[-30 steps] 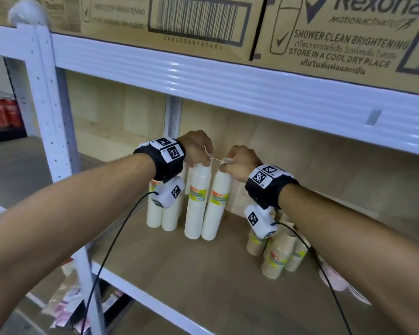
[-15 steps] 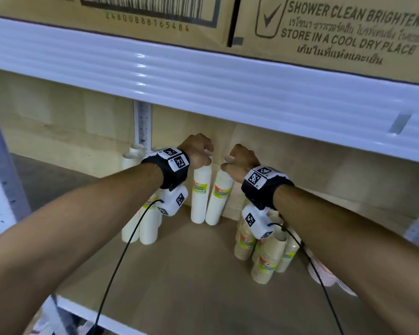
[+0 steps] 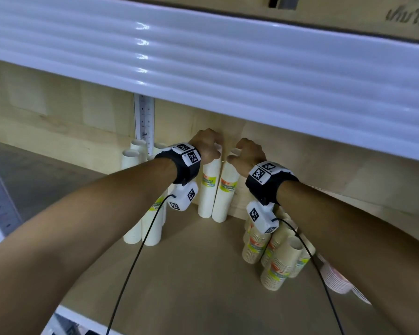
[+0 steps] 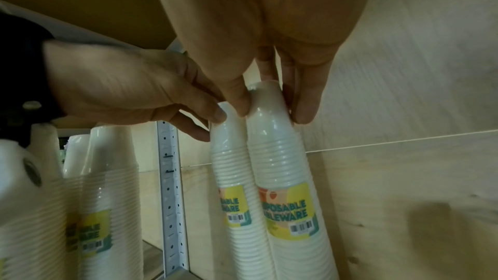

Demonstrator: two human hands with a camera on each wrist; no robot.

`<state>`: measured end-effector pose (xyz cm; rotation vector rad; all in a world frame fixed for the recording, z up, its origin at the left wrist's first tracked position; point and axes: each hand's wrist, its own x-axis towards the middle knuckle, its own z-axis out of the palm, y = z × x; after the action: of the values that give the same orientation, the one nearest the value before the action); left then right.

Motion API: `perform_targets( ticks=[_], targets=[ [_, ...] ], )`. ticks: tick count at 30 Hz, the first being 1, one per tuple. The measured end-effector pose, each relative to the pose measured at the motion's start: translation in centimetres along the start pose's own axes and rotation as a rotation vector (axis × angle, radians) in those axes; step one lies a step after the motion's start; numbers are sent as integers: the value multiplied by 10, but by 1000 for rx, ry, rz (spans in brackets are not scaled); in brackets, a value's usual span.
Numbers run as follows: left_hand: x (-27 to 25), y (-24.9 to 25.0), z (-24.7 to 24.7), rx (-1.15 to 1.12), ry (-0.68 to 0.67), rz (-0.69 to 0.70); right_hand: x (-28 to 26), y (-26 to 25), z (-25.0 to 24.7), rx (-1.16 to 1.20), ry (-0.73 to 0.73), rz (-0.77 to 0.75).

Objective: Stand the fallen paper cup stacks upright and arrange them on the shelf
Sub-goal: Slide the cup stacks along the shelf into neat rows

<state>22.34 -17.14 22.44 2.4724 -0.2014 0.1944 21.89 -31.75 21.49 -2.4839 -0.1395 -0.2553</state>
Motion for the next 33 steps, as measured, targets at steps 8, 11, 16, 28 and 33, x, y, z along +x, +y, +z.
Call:
perform_targets(
  ticks=[8, 11, 16, 28, 33],
  targets=[
    [10, -1, 6, -21, 27, -19, 5, -4, 3, -66, -30, -16],
    [9, -1, 7, -18, 25, -17, 5, -4, 2, -68, -19, -20],
    [5, 6, -3, -7, 44, 11, -1, -12, -5, -59, 3, -44],
    [-37, 2, -80, 188, 145, 19, -19, -75, -4, -149, 37, -257],
    [-63, -20, -116, 216, 178, -77, -32, -103, 18, -74, -20, -328]
  ],
)
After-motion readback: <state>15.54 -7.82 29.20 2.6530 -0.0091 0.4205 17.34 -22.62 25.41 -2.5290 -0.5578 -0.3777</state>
